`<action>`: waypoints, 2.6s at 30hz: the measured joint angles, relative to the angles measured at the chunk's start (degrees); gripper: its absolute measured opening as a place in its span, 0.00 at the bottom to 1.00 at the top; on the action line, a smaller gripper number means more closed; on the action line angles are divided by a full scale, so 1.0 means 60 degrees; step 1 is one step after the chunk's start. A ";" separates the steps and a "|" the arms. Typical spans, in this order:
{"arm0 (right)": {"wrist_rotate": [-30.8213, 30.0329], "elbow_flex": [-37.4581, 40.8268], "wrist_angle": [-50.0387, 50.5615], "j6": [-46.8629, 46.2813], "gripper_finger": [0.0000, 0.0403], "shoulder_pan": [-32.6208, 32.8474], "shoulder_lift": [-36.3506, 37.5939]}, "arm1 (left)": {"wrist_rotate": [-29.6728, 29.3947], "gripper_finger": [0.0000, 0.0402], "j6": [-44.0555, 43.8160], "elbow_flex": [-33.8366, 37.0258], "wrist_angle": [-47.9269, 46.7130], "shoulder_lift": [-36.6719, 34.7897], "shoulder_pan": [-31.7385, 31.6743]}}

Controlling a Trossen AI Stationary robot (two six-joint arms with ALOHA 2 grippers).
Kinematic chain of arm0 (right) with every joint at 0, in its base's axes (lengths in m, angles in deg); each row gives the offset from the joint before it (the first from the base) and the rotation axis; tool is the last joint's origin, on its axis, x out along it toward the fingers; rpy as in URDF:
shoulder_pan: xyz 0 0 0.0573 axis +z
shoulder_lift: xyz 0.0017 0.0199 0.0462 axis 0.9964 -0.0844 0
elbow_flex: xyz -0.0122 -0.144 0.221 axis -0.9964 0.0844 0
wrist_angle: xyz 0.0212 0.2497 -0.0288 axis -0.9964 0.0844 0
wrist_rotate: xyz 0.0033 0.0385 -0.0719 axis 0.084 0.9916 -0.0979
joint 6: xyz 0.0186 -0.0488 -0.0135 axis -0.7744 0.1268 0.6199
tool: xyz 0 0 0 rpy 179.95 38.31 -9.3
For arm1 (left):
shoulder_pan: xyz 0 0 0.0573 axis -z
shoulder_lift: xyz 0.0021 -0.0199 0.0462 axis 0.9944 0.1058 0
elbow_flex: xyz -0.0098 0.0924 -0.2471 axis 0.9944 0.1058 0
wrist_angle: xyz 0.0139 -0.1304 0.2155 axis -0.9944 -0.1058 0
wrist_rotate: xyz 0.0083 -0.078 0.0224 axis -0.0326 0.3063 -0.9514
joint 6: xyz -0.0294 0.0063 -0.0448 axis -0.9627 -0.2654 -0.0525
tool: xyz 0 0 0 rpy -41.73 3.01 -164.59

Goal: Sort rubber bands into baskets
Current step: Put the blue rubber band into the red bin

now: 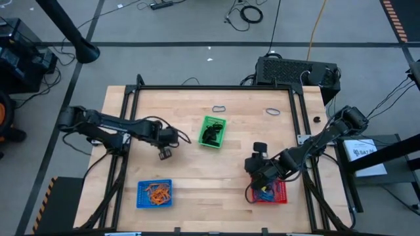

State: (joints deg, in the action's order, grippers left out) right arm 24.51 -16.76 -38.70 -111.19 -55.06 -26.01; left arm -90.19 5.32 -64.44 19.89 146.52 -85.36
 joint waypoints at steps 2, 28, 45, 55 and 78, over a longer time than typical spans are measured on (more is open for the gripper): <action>-0.0629 0.0000 -0.0662 0.0491 0.36 -0.0006 0.0000 | 0.0135 0.01 0.0005 -0.0294 0.0457 -0.0296 0.0062; -0.1944 0.0000 -0.9688 0.6295 0.36 -0.1340 -0.1920 | 0.0585 0.00 0.0486 -0.0543 0.9494 0.0928 0.2409; -0.0659 0.0000 -0.8757 0.6754 0.36 -0.1434 -0.2084 | 0.1416 0.00 0.0490 -0.0546 0.9902 0.1092 0.2428; 0.0125 0.0000 -0.9804 0.7170 0.36 -0.1481 -0.2084 | 0.1407 0.00 0.0454 -0.0546 0.9822 0.1092 0.2259; 0.1027 -0.0007 -1.0618 0.7831 0.01 -0.1786 -0.2762 | 0.1549 0.14 0.0498 -0.0546 0.9313 0.1088 0.2251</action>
State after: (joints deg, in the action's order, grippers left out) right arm 30.67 -16.80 -102.40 -64.21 -65.77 -42.58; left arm -80.90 8.31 -67.72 75.77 153.05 -71.85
